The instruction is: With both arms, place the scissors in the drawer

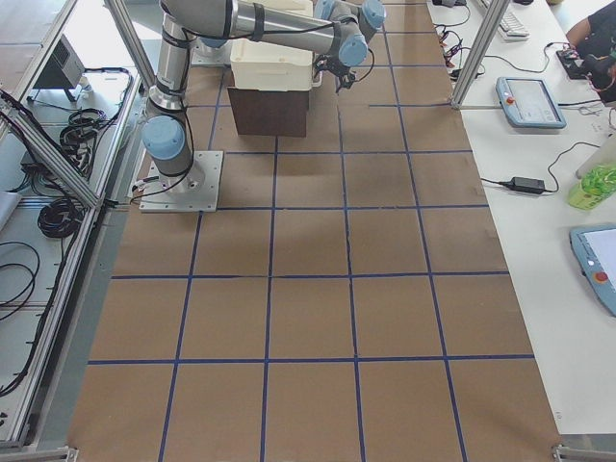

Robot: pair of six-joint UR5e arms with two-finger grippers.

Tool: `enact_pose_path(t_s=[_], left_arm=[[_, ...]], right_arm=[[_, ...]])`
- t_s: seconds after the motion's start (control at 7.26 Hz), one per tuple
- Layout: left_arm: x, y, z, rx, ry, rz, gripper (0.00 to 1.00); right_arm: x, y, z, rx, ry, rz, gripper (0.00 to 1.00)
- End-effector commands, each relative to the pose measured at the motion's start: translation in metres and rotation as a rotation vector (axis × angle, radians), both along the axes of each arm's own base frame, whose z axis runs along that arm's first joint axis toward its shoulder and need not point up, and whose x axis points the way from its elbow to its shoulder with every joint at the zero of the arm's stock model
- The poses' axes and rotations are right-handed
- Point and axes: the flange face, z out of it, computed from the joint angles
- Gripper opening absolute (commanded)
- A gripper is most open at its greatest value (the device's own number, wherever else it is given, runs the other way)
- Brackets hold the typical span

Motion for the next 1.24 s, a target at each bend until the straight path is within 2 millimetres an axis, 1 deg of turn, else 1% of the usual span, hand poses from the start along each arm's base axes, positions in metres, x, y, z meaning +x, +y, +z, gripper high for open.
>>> enact_pose_path(t_s=[0.0,0.14,0.28,0.41,0.69,0.83,0.96,1.1], left_arm=[[0.003,-0.001,0.0,-0.01,-0.005,0.003,0.82],[0.004,-0.001,0.0,-0.01,-0.005,0.005,0.81],[0.004,-0.001,0.0,-0.01,-0.005,0.006,0.73],[0.004,-0.001,0.0,-0.008,-0.008,0.006,0.61],[0.007,-0.001,0.001,-0.009,-0.01,0.011,0.29],[0.007,-0.001,0.002,-0.011,-0.009,0.011,0.23],[0.008,-0.004,0.006,-0.021,-0.013,0.011,0.2],[0.01,-0.01,0.014,-0.038,-0.015,0.011,0.17]], right_arm=[[0.0,0.003,-0.005,0.01,0.002,0.001,1.0],[-0.001,0.004,-0.006,0.013,0.003,0.001,1.0],[-0.001,0.004,-0.008,0.016,0.003,0.002,1.0],[0.0,0.003,-0.008,0.013,0.002,0.004,1.0],[0.0,0.002,-0.013,-0.001,-0.001,0.006,1.0],[0.0,0.002,-0.012,-0.01,-0.005,0.013,1.0],[0.001,0.001,-0.012,-0.017,-0.01,0.018,1.0],[0.0,0.001,-0.014,-0.021,-0.011,0.016,1.0]])
